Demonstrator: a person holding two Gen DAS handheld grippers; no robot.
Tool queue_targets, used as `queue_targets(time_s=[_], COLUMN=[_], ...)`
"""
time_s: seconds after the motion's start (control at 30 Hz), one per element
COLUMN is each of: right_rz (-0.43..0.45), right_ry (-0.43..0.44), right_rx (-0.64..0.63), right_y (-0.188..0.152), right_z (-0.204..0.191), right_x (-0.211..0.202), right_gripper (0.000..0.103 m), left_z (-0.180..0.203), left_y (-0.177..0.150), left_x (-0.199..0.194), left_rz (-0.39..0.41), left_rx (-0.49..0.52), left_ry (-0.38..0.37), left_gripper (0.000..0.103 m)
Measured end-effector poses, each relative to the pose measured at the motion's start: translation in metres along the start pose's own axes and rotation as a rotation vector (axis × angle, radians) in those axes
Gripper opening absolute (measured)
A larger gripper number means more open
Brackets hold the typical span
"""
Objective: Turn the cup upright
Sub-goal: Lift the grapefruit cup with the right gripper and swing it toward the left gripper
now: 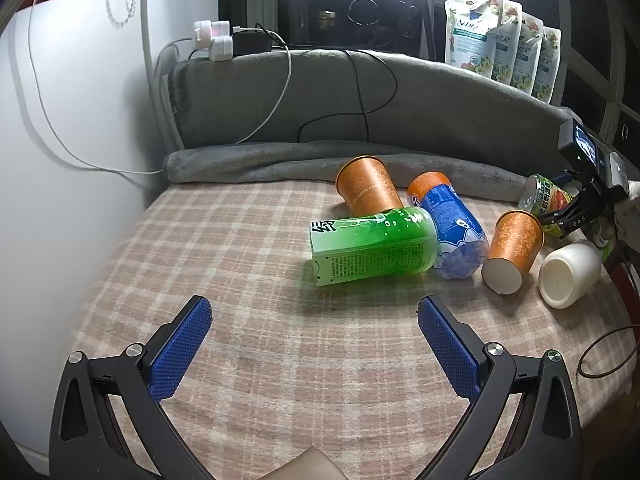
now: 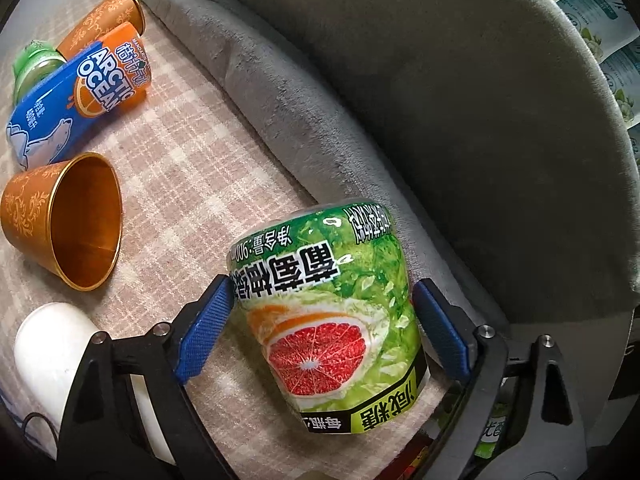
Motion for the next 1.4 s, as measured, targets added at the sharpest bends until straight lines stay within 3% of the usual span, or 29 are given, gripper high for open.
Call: queue_targets(time_s=[0.3,0.53,0.73,0.9,1.1,1.4], right_rz=[0.08,0.206,0.304,0.346,0.329,0.288], right_ry=[-0.053,-0.037,0.049,0.162,0.303,0.399], right_rx=[0.019,-0.042,-0.145,-0.265,-0.357,-0.415], right_y=[0.013,0.041,0.051,0.052,0.05,0.043], right_z=[0.001,-0.038,-0.092,-0.157,-0.227,-0.279], right_x=[-0.03,-0.088,-0.138,-0.151,-0.14,-0.112], right_gripper=[0.091,0.091,0.091,0.091,0.092,0.092], left_z=[-0.001,-0.004,-0.013,-0.024,-0.037,-0.041], left_y=[0.002,0.004,0.005,0.004,0.003,-0.001], left_x=[-0.006,-0.012,-0.017,-0.023,-0.029,-0.037], left_rz=[0.018,0.035,0.05,0.058,0.066,0.072], left_rx=[-0.004,0.005,0.009,0.004,0.004,0.021], left_ry=[-0.005,-0.005,0.002,0.014,0.03,0.015], left_gripper=[0.102,0.102,0.102,0.102,0.102,0.102])
Point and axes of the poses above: each gripper's, at about its wrist camera, not at the fingertips, and x roughly the way its jaws point, z to its right, y to its top, the point moved 4 cm from there along x, roughly the way its jaws point, and after that the axes turned 12 degrees about z, right-handed, at the moved point
